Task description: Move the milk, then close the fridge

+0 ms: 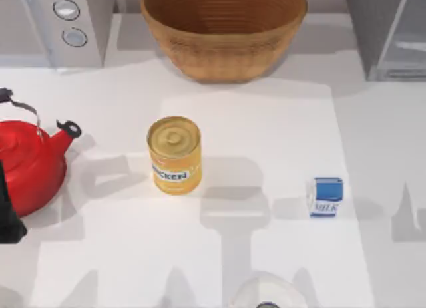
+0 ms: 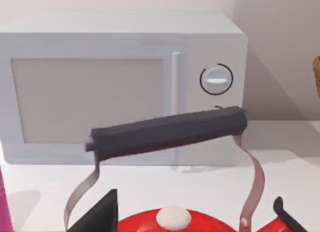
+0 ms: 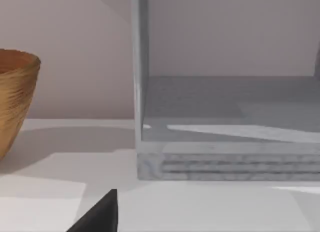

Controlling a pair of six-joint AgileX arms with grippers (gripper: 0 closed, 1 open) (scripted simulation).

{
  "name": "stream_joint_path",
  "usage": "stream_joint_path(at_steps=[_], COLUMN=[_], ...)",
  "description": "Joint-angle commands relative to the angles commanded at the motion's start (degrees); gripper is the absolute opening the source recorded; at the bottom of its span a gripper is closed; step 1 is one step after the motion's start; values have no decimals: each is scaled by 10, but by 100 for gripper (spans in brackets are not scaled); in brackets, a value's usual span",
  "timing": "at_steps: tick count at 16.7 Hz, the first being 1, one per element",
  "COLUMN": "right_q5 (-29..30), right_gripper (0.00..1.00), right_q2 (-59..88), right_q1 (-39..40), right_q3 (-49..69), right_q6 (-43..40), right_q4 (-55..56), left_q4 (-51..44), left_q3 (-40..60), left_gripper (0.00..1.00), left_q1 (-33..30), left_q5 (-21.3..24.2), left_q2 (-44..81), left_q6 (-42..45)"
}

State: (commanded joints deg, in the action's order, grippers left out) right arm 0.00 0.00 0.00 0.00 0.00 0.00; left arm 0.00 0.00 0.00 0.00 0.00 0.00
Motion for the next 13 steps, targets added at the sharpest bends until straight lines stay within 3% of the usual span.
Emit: stream_joint_path(at_steps=[3,6,13], right_q5=[8,64,329], right_gripper=[100,100,100], right_q2=[8,64,274], right_q1=[7,62,339], right_q3=[0,0,7], right_q6=[0,0,7], right_q4=[8,59,258], left_q4=[0,0,0], left_q3=[0,0,0], left_gripper=[100,100,100], left_q1=[0,0,0], left_q5=[0,0,0], left_q2=[0,0,0], left_q6=[0,0,0])
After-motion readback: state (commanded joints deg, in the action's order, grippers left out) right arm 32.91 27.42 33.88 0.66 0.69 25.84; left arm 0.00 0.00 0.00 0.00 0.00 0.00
